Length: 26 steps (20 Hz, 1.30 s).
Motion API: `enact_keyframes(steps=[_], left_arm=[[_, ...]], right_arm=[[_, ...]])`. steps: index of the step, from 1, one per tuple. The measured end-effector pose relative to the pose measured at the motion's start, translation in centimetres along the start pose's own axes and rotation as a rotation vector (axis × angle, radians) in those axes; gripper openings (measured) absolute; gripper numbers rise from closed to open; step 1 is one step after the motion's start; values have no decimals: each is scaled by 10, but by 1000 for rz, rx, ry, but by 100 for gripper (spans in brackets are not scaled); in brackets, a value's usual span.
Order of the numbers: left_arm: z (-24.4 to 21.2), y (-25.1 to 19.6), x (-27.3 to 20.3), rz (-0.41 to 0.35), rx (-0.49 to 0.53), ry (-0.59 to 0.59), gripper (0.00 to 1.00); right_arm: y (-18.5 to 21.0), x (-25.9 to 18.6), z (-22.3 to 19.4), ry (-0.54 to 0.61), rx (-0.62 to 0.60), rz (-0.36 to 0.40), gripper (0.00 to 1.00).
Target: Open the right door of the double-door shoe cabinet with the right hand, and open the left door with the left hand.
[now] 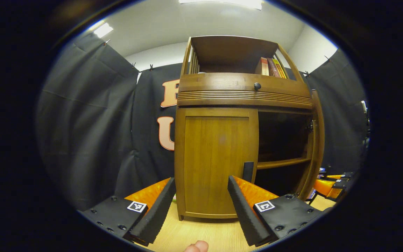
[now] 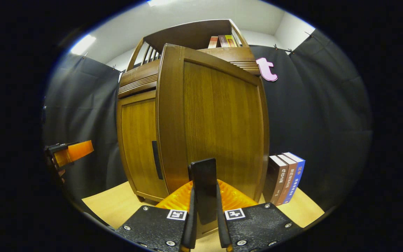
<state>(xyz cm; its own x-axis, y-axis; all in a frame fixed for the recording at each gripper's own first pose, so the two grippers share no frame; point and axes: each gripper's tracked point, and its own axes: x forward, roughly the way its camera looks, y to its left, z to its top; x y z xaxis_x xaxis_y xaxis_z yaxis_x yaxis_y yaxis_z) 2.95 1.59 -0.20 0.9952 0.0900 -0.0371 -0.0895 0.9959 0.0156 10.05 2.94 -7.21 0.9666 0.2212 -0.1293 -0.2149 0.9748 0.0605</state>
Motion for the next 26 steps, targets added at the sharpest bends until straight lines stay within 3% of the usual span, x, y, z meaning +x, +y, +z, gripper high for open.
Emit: enact_keyframes(steps=[1, 2, 5, 6, 7, 8, 9, 10, 12, 13, 14, 16, 17, 18, 19, 20, 21, 22, 26], left_arm=[[0, -3, 2, -6, -6, -4, 95], [-1, -7, 3, -13, -6, -6, 95], [3, -14, 5, -20, 11, -19, 94], [3, -17, 3, -27, 14, -23, 94], [2, -19, 2, -30, 19, -25, 96], [1, -20, 2, -31, 23, -22, 99], [-2, -22, 3, -34, 23, -16, 94], [-3, -24, 6, -37, 18, -11, 94], [-9, -27, 10, -40, 8, 8, 98], [-9, -26, 11, -37, 6, 4, 96], [-7, -24, 11, -30, 10, -2, 94], [-6, -21, 11, -12, 27, -15, 94], [-5, -21, 11, -9, 31, -20, 94], [-5, -21, 11, -9, 30, -22, 95], [-4, -21, 12, -9, 30, -21, 96], [-5, -21, 12, -6, 29, -21, 96], [-4, -21, 12, -3, 29, -22, 96], [-4, -20, 11, -2, 27, -24, 94], [-3, -15, 6, 9, 27, -29, 94]], right_arm=[[-8, -7, -1, 3, -9, -10, 34], [-18, -14, -1, 6, -16, -29, 24], [-50, -33, 2, -4, -52, -103, 19], [-60, -37, 2, -9, -57, -123, 27], [-68, -40, 4, -14, -56, -129, 4], [-70, -41, 2, -17, -59, -126, 14], [-71, -42, 3, -20, -73, -117, 24], [-73, -43, 3, -19, -93, -109, 13], [-84, -47, 3, -14, -118, -118, 13], [-92, -48, 3, -13, -118, -136, 24], [-102, -51, 5, -14, -117, -153, 12], [-121, -54, 5, -10, -146, -187, 10], [-126, -55, 6, -11, -155, -181, 8], [-127, -56, 6, -12, -152, -171, 17], [-130, -57, 7, -18, -154, -161, 16], [-135, -58, 7, -18, -156, -153, 6], [-139, -58, 7, -17, -152, -145, 16], [-142, -58, 7, -17, -146, -137, 5], [-154, -58, 7, -15, -143, -82, 5]])
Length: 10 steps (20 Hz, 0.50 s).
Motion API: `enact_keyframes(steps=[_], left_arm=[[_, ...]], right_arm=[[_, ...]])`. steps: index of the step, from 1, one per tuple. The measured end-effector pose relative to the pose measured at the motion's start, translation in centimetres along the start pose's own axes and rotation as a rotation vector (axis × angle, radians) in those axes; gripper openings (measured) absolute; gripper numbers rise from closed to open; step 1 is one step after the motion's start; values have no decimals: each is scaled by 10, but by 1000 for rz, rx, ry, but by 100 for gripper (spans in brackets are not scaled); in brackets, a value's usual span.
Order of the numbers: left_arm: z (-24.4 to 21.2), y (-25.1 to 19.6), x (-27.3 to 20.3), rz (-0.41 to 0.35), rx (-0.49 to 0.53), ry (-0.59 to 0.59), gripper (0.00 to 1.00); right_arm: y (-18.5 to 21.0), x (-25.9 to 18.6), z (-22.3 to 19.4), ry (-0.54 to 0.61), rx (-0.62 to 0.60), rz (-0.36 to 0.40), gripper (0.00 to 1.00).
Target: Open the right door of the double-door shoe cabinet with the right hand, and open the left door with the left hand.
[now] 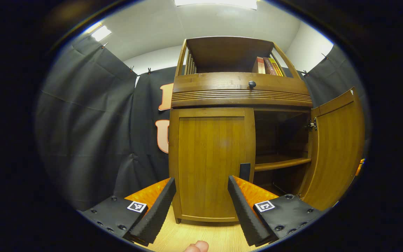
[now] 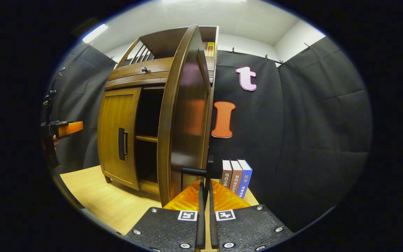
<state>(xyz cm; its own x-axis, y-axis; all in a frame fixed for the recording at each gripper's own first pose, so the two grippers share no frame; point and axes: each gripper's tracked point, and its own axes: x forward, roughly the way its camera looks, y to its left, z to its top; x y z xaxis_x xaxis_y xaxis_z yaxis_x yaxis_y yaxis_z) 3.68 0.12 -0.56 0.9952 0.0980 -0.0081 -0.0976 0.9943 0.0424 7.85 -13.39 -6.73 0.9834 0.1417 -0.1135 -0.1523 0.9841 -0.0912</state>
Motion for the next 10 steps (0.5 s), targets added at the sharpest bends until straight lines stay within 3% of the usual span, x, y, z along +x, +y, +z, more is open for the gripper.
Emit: enact_keyframes(steps=[3, 9, 10], left_arm=[[1, 1, -2, -2, -10, -2, 99], [4, 5, -11, 27, 1, -16, 94], [3, 3, -14, 24, 1, -16, 99]], right_arm=[[-18, 2, 0, -11, 57, 42, 5], [-42, 6, -5, -11, 137, 112, 3], [-42, 7, -5, -10, 132, 125, 11]])
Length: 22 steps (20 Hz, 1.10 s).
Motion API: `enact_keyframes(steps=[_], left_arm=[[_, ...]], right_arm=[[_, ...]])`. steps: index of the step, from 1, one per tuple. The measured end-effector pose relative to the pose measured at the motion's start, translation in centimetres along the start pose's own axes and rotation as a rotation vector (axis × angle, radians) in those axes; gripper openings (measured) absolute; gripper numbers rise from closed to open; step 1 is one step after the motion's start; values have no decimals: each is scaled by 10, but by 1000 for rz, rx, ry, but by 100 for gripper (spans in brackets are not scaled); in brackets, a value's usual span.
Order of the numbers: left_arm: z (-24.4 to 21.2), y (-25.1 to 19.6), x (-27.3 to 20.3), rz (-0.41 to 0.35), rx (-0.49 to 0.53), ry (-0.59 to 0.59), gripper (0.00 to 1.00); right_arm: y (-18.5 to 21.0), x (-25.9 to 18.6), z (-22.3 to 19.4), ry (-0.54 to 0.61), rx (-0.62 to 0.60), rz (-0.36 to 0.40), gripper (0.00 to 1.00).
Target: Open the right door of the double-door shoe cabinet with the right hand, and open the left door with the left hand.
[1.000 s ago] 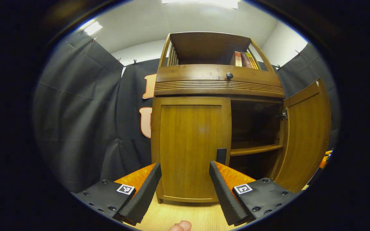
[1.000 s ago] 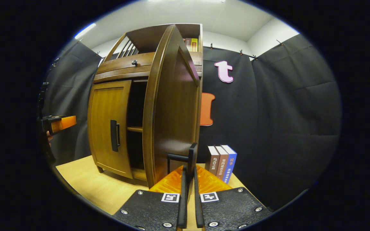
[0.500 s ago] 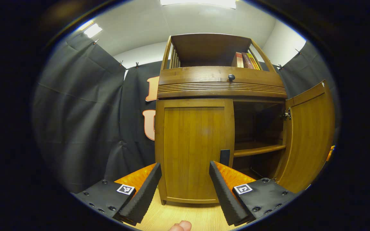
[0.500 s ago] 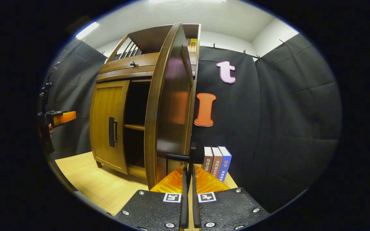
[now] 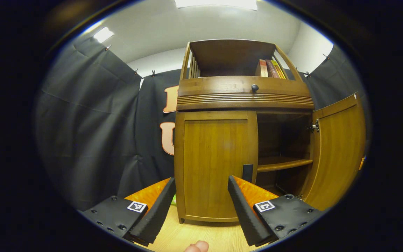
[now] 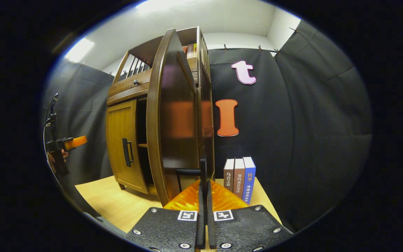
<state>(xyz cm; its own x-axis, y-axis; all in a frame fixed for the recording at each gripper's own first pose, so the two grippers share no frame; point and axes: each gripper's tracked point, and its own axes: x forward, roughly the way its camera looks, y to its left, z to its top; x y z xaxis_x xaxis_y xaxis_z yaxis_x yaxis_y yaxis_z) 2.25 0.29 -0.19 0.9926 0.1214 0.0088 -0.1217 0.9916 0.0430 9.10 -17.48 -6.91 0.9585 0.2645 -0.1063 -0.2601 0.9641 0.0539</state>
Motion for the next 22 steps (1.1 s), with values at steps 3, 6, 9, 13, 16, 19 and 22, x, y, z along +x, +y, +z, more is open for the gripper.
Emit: enact_keyframes(steps=[3, 6, 9, 13, 16, 19, 22], left_arm=[[1, -1, -6, 1, 10, 1, 96], [1, -9, -11, -16, 3, -1, 95], [-4, -29, -8, -73, -10, 8, 96], [-4, -58, 12, -148, -50, -1, 94], [-4, -79, 33, -211, -87, -17, 95], [-11, -89, 58, -232, -89, -12, 96], [-24, -103, 87, -256, -63, 17, 96]], right_arm=[[-1, -9, -10, 53, 9, -13, 5], [4, -42, -11, 50, -66, -103, 5], [22, -77, -6, 61, -83, -169, 4], [71, -99, 16, 30, -71, -178, 5], [120, -93, 25, 5, 19, -139, 12], [141, -76, 28, -13, 11, -136, 31], [146, -67, 22, -1, 40, -156, 73]])
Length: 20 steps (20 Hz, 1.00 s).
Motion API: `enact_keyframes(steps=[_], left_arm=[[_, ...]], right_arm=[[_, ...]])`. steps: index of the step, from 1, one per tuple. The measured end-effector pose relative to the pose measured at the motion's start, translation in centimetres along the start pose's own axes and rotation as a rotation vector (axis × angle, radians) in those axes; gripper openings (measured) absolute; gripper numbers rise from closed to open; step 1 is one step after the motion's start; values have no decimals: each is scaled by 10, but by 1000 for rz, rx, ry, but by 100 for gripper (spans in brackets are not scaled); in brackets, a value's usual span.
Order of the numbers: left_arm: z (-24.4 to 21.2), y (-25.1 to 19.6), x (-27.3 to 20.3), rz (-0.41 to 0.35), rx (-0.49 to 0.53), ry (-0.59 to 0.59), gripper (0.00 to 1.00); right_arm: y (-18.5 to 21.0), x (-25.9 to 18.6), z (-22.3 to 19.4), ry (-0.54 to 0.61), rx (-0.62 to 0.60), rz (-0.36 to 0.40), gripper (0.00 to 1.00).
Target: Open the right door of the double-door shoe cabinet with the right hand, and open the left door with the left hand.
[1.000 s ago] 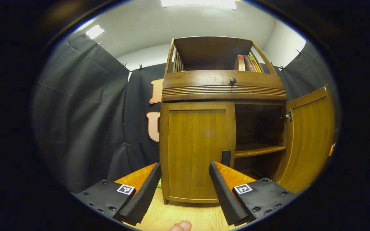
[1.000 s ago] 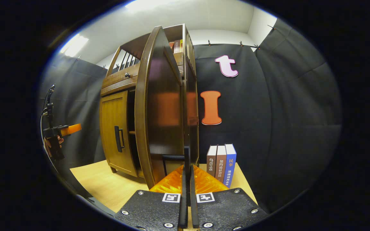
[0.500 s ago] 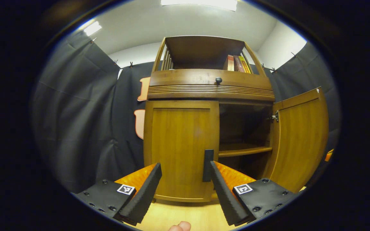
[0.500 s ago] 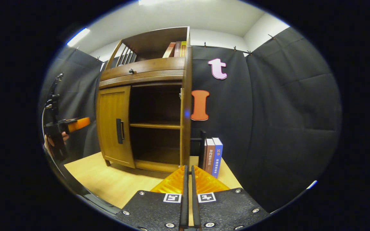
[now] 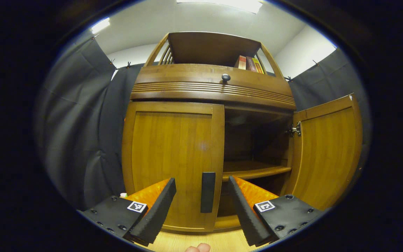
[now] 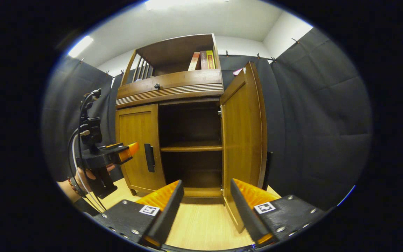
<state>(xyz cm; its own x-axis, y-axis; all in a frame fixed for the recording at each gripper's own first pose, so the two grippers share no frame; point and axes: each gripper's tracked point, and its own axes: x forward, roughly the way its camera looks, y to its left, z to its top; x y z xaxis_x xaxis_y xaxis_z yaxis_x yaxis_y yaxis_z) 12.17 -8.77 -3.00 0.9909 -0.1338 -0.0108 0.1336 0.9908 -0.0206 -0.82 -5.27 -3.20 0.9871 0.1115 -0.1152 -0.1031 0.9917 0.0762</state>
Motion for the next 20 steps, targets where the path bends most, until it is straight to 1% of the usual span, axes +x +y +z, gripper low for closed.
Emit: enact_keyframes(steps=[1, 2, 3, 7, 8, 9, 11, 12, 13, 14, 16, 20], left_arm=[[-8, -3, 11, -9, 1, 20, 95], [-14, -6, 24, -17, -3, 39, 96], [-21, -7, 35, -21, -10, 57, 96], [-50, 1, 77, 11, 0, 117, 95], [-56, 2, 87, 12, -5, 126, 95], [-62, 2, 95, 15, -11, 132, 95], [-74, 7, 101, 28, -5, 164, 95], [-73, 3, 100, 12, -14, 165, 95], [-67, 5, 101, 11, -12, 145, 95], [-71, 5, 101, 10, -3, 142, 95], [-69, 4, 99, 4, -4, 132, 98], [-70, -3, 101, -41, -23, 121, 74]], right_arm=[[3, 2, -3, 11, 15, -1, 86], [4, 2, -3, 10, 23, -1, 100], [3, 2, -2, 10, 29, -6, 100], [-1, -6, -6, 17, 3, -17, 100], [-3, -7, -7, 18, -6, -24, 93], [-5, -8, -8, 19, -11, -28, 93], [-5, -9, -12, 30, -12, -25, 93], [-6, -9, -13, 32, -14, -27, 93], [-7, -9, -14, 34, -15, -28, 93], [-7, -8, -15, 39, -13, -29, 93], [-8, -7, -17, 43, -8, -25, 93], [-9, -5, -21, 52, 5, -22, 93]])
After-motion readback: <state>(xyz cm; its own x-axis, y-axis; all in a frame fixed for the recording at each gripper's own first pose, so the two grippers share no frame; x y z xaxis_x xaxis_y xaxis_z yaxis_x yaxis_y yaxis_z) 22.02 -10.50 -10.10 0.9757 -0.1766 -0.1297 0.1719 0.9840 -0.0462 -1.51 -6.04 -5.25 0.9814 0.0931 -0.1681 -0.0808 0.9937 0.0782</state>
